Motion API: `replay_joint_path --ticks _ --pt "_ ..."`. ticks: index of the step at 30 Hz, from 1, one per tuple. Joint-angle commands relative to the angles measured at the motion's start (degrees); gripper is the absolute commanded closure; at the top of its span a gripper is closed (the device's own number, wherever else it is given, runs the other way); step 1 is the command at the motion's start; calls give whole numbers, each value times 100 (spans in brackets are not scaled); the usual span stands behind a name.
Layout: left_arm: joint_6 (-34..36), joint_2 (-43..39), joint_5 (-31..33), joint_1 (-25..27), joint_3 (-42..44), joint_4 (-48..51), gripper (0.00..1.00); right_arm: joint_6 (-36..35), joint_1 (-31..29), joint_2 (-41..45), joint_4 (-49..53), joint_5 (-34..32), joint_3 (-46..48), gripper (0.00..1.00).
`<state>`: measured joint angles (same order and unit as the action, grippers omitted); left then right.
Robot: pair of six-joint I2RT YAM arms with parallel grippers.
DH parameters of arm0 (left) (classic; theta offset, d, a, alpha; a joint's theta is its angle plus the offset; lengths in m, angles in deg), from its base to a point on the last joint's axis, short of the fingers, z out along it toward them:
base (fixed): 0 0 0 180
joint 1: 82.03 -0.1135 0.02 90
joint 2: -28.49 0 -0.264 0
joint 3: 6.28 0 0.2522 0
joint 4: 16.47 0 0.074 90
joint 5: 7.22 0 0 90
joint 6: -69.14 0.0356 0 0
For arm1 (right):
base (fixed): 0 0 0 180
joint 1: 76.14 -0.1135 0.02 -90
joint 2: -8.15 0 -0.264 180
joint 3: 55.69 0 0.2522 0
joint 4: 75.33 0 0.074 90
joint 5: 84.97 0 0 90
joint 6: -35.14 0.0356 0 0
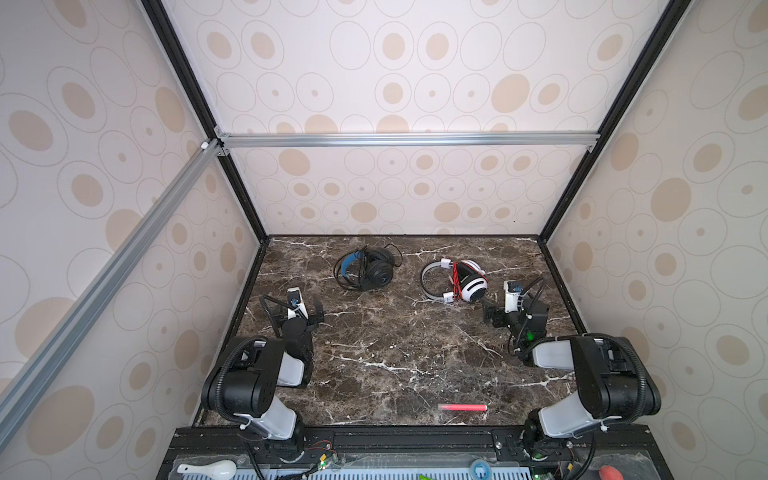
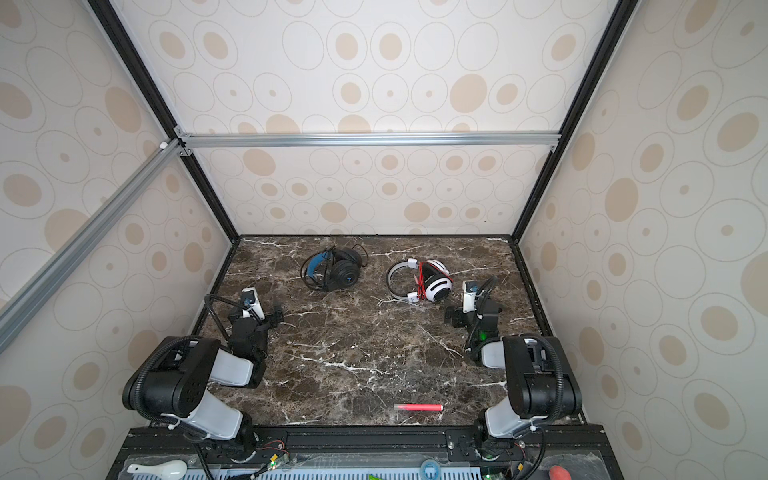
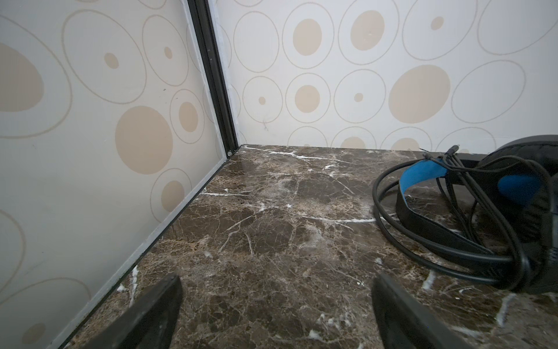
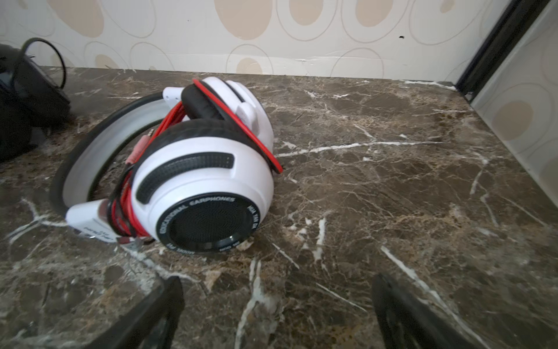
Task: Wrap the headphones
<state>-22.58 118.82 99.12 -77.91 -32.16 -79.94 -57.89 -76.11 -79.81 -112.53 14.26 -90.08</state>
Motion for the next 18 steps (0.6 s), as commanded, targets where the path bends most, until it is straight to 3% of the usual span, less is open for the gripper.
replay_joint_path --ticks 1,4,14,18 --pt "-11 23 -34 -33 8 -231 2 -186 -109 89 -519 163 296 0" --pt "-13 20 -34 -28 21 -235 2 61 -33 -9 666 -124 -408 0" --pt "-6 47 -76 -34 -49 -136 2 53 -35 45 172 -174 -110 0" --pt "-4 29 -78 -34 -21 -173 2 155 -4 2 540 -309 -335 0"
